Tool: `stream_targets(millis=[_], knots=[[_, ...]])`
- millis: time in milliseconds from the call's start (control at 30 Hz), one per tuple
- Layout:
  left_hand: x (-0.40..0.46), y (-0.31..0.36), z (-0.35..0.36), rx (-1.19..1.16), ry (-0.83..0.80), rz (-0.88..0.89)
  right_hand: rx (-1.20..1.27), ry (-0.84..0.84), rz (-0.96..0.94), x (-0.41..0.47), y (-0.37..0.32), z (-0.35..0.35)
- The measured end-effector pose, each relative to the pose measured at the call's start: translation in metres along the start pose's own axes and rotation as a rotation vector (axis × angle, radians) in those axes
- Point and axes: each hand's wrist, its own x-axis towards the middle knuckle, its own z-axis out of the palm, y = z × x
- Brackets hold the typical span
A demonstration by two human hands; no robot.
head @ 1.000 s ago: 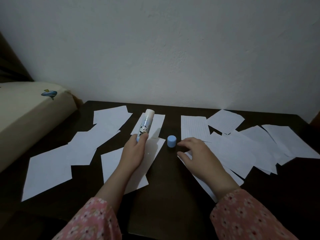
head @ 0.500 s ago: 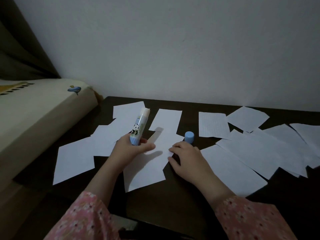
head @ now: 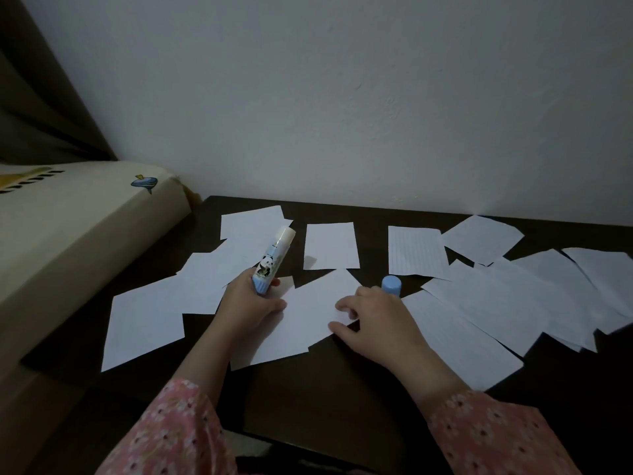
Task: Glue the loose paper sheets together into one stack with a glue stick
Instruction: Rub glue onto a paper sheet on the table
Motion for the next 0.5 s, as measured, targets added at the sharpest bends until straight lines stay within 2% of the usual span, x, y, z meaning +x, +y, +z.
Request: stream_targets(millis=[333,500], knots=[[0.007,0.0,-0.004,0.036,0.038,-0.037,0.095,0.047,0.129,0.004,0.025,-0.007],[0.003,0.006,0.004,-0.065,0.025,-0.004,0.058,0.095,0.143,0.007,0.028,-0.007]])
